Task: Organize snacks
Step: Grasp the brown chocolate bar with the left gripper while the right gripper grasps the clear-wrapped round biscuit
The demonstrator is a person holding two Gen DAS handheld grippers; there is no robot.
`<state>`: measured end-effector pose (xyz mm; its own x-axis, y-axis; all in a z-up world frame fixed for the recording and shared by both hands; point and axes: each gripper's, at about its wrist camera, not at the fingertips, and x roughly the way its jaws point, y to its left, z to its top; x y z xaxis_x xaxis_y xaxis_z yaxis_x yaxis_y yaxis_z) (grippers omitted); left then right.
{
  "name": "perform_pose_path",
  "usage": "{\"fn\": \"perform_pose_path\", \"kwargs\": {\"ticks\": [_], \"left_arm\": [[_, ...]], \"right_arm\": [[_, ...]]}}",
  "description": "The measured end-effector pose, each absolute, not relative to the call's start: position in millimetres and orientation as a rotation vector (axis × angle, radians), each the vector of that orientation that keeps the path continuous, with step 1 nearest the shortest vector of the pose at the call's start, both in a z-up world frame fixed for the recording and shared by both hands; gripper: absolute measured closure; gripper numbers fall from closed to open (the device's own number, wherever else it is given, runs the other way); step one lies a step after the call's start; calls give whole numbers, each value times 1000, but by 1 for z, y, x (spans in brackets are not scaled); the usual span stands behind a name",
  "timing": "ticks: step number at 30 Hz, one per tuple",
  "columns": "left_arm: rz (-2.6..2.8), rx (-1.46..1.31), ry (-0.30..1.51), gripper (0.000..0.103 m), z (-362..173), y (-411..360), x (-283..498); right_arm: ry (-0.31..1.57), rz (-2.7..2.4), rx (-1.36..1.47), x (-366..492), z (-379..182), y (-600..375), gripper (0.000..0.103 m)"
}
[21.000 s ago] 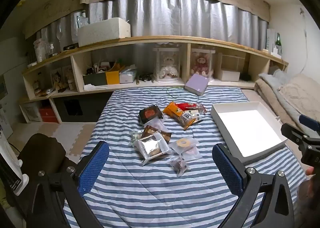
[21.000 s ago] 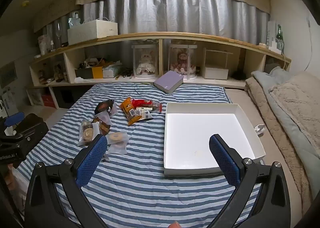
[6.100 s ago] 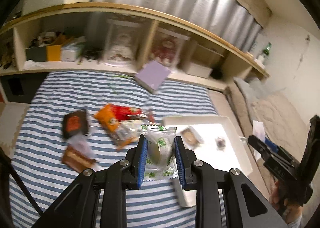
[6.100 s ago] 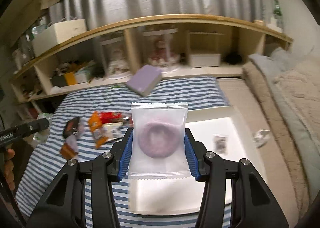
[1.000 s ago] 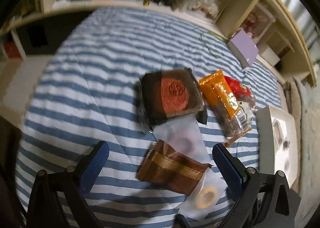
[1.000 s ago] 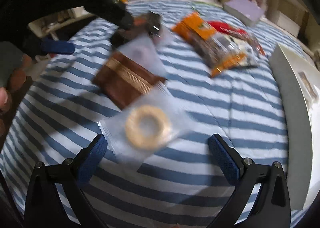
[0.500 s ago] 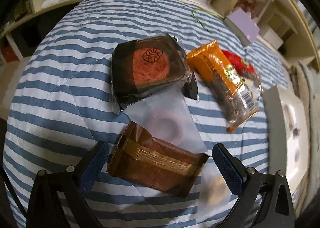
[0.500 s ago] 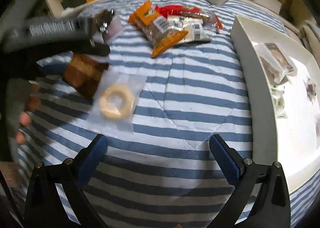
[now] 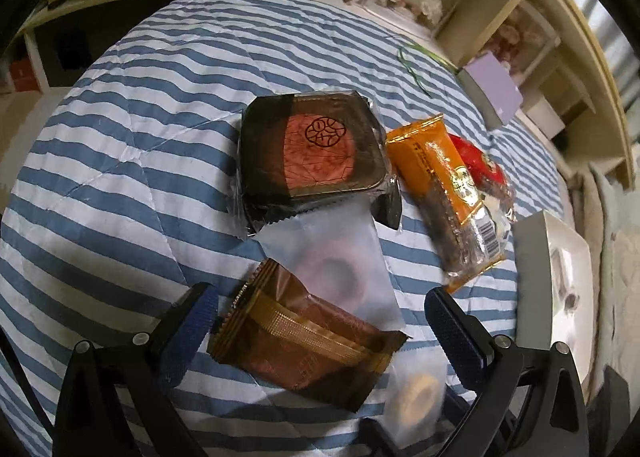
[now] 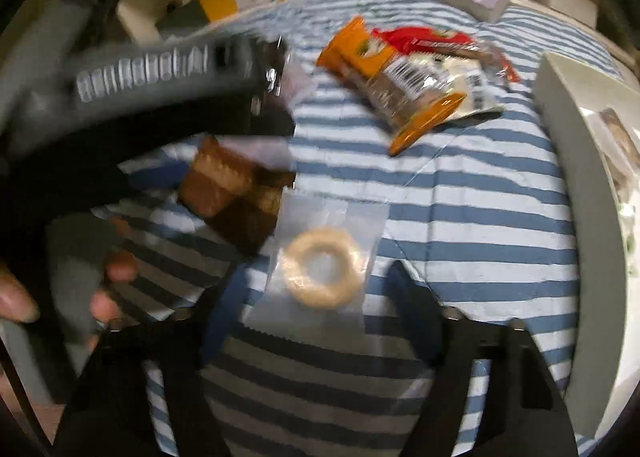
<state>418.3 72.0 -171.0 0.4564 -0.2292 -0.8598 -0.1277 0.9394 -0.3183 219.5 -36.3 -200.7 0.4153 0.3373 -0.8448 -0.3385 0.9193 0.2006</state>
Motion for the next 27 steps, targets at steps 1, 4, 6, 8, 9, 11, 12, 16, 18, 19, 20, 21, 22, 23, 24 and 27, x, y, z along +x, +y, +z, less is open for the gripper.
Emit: {"fn": "perform_pose_path", "kwargs": {"ticks": [1,4,6,8,9,11,12,16,18,19,20,21,22,23,24,27], "left_arm": [[-60,-358,1098,0,-171,71,418],[-46,-318,1093,0,-174,64,421],[-37,-266,1094,0,-177,57,422],[-32,-201,1102,0,-180,49,421],[-30,-162,1109,0,-182,44,421],[-23,-96,1126,0,-185,36,420],[-20,-74,1136,0,-186,33,419],[-6,-57,1168,0,-187,28,414],[5,-65,1189,0,-187,28,408],[6,-71,1197,0,-186,31,407],[8,-76,1206,0,-186,31,404],[10,-79,1216,0,-184,32,400],[11,-80,1223,0,-182,32,398],[13,-77,1232,0,-181,33,394],[16,-77,1243,0,-180,34,391],[23,-78,1275,0,-174,43,380]], "right_arm": [[1053,420,-13,218,-200,-37,49],[1068,425,20,215,-197,-43,55],[1086,418,42,214,-194,-47,56],[1104,412,58,212,-191,-52,56],[1113,410,62,210,-189,-55,56],[1117,403,56,208,-186,-59,56],[1117,399,51,207,-184,-62,56],[1106,392,61,204,-177,-73,56],[1095,390,70,206,-173,-78,56],[1090,390,77,206,-171,-81,56],[1085,390,80,206,-168,-83,56],[1081,390,84,205,-166,-84,56],[1076,390,86,205,-164,-87,56],[1072,389,90,208,-162,-90,56],[1070,388,94,208,-160,-92,56],[1067,391,108,209,-157,-96,56]]}}
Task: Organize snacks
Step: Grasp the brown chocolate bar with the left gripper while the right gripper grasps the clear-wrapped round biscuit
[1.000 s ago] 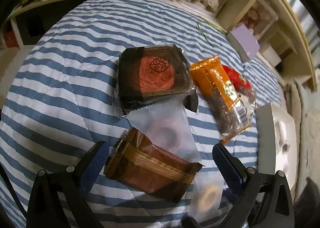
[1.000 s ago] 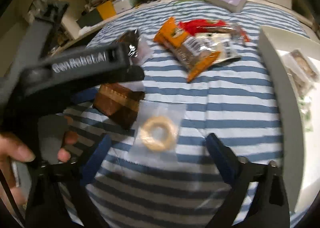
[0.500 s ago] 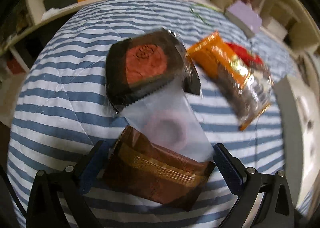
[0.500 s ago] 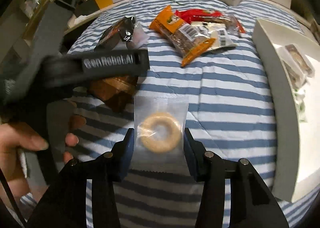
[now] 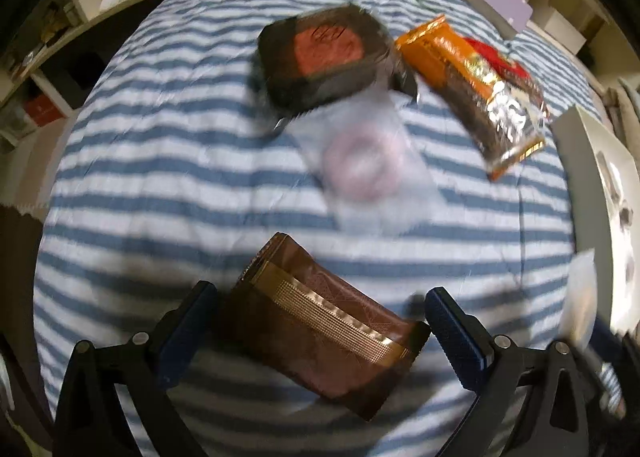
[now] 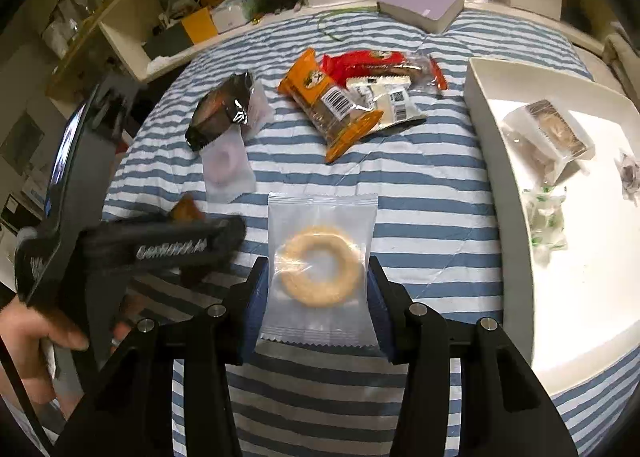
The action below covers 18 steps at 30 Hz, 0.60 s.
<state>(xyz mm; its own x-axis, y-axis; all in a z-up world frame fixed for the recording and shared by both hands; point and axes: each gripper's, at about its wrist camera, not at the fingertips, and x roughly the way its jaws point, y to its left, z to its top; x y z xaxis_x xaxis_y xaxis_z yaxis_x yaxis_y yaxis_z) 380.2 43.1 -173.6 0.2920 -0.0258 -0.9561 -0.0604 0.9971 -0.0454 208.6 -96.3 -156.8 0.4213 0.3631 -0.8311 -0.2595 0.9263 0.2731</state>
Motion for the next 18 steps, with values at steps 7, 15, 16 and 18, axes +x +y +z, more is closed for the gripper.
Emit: {"fn": "perform_pose_path", "kwargs": {"ticks": [7,15,16,18], "left_arm": [[56,-159,1320,0,-161,66,352],[49,-452,1327,0,-140,103,327],[42,-489,1328,0,-139,106,325],[26,-585,1336,0,-137,114,317]], "right_arm": [[1074,388,119,210,-154,-102,56],[1067,393,123,210,-150,-103,56],[1065,392,122,210,-149,-103,56],[1062,389,121,210,-147,-104,56]]}}
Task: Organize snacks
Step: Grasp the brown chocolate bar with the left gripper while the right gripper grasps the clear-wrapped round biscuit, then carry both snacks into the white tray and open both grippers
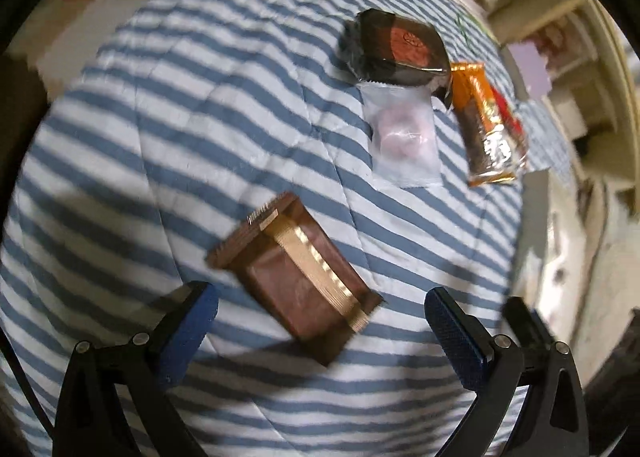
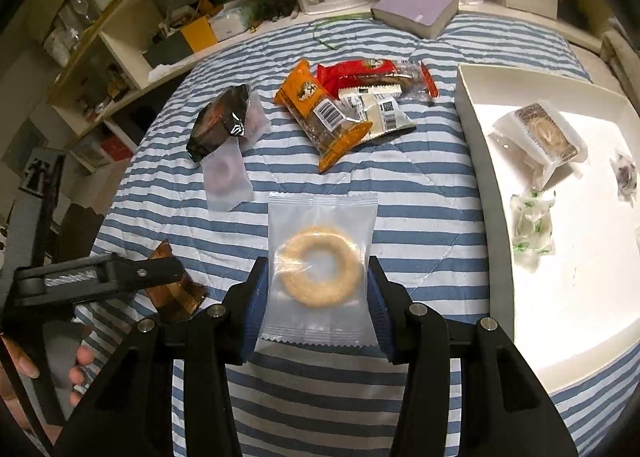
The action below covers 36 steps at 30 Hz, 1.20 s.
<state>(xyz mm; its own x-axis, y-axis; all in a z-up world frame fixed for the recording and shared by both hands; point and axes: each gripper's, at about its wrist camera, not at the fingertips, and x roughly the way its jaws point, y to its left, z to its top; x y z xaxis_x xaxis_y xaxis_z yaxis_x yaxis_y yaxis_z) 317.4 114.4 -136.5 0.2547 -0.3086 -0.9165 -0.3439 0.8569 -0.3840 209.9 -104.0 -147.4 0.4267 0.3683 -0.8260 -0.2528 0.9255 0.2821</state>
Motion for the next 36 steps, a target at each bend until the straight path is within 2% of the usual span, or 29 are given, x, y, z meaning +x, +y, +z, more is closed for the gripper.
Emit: {"fn": "perform_pose_path", "kwargs": {"ticks": [6,11,20,28,31,36], "left_arm": [[-54,-677,1276,7,-132,121,318],[-81,-608,1206,9,-130,116,332],[-121,-363,1203,16,-145,63,356],[-36,-86,1275,36,-162,21,348],[8,-37,1283,55,-164,15,349],[13,-51,1262,63,-159,15,347]], "right_arm": [[1051,378,126,212,-143,-109,56],[1046,376,126,213,-141,-112,56],[1046,356,163,222,-139,-125,56],[1038,337,192,229,-136,-136,56],[1032,339,193,228,-134,-137,56],[1021,343,194,228,-129,-139,56]]}}
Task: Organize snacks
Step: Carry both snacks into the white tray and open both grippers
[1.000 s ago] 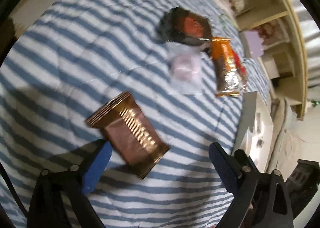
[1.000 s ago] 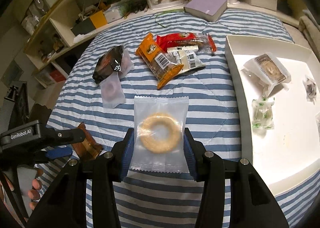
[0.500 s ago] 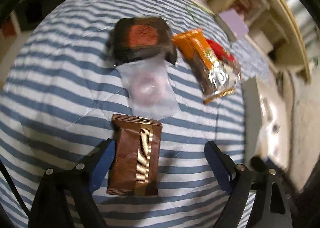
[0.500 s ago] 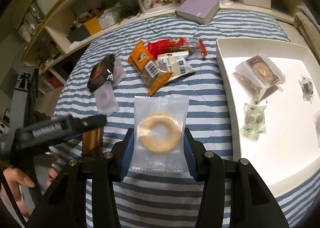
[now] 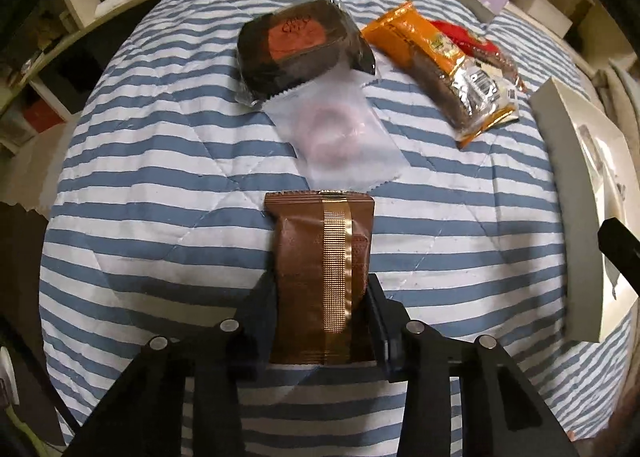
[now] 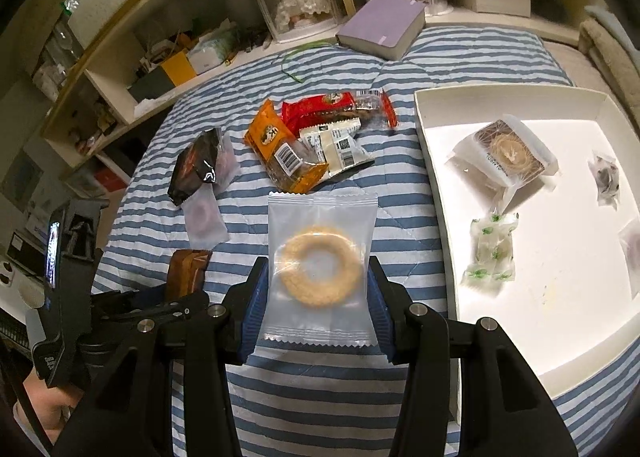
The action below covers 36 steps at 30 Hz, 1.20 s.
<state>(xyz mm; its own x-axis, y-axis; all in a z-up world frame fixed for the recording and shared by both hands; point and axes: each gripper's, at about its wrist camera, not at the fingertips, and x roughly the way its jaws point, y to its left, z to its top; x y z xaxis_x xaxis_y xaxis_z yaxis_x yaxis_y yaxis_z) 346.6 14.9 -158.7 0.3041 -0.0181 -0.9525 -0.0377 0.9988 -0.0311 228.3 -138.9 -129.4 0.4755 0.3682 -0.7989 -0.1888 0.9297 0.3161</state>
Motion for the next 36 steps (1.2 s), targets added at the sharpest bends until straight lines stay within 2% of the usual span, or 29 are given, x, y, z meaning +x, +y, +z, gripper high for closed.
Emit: {"fn": "perform_pose_path", "kwargs": {"ticks": [10,23,36], "left_arm": [[-41,-40,1104,63,-106,15,320],[-145,-100,898,63,-23,-4,276],[-297,-97,829,63,11,-67,255]], "right_arm": [[954,343,159,227,-108,-144,56],[824,341,112,214,-47,-173,56],[755,250,62,187,-10,-247,55]]}}
